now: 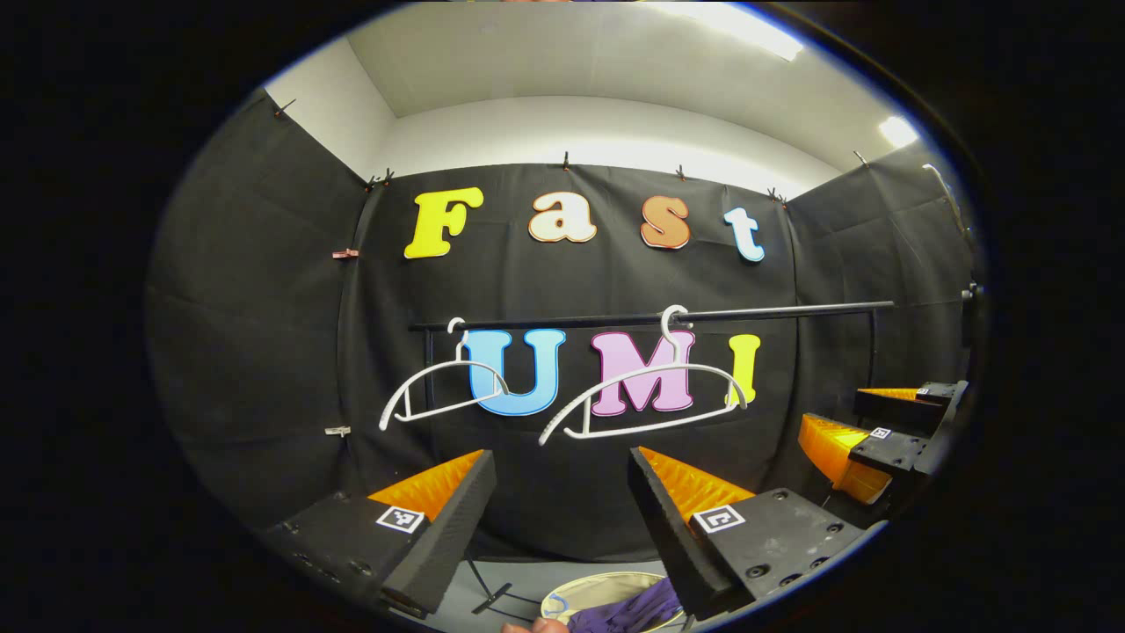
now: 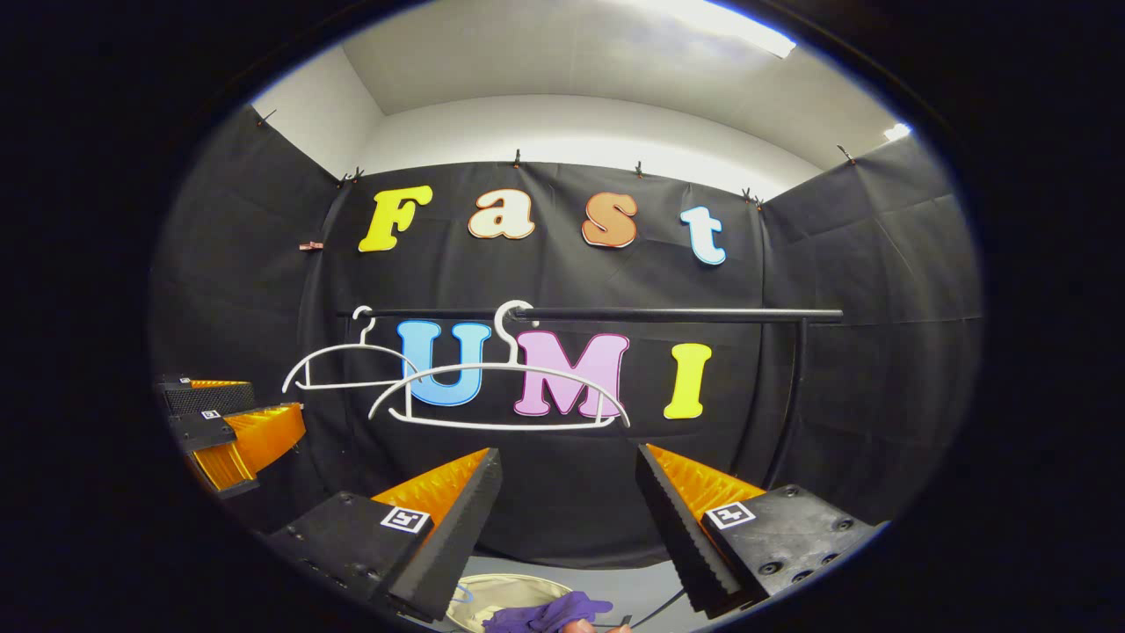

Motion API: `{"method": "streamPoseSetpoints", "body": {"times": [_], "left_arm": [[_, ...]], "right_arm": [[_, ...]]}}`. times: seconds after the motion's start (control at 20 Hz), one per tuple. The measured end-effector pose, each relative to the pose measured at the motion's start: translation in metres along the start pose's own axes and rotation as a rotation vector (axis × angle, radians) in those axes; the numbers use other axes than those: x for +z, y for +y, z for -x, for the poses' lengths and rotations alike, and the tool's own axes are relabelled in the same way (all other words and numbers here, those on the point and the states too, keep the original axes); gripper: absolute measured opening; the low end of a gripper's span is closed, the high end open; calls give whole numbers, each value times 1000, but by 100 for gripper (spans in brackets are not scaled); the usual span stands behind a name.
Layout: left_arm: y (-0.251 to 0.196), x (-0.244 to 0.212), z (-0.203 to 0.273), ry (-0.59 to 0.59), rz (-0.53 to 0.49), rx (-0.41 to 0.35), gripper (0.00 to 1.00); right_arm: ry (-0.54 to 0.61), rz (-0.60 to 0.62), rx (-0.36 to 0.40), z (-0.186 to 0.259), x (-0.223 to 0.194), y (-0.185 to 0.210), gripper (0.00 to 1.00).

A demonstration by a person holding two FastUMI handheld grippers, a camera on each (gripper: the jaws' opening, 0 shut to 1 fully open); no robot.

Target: Grasp the clothes on the hanger with both hands and then place them into the laundry hamper below.

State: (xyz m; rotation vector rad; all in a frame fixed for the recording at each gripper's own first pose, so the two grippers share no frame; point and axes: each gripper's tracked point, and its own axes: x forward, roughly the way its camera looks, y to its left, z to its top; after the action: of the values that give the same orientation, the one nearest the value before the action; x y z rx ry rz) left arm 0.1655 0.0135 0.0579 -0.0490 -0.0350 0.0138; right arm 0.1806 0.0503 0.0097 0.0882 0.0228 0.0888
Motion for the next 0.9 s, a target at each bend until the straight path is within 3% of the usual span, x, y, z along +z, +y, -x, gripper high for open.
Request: {"method": "streamPoseSetpoints", "body": {"times": [0.9], "left_arm": [[-10, -8, -6, 22, -4, -25, 95]], "right_arm": [[0, 22, -2, -5, -3, 3, 96]]}}
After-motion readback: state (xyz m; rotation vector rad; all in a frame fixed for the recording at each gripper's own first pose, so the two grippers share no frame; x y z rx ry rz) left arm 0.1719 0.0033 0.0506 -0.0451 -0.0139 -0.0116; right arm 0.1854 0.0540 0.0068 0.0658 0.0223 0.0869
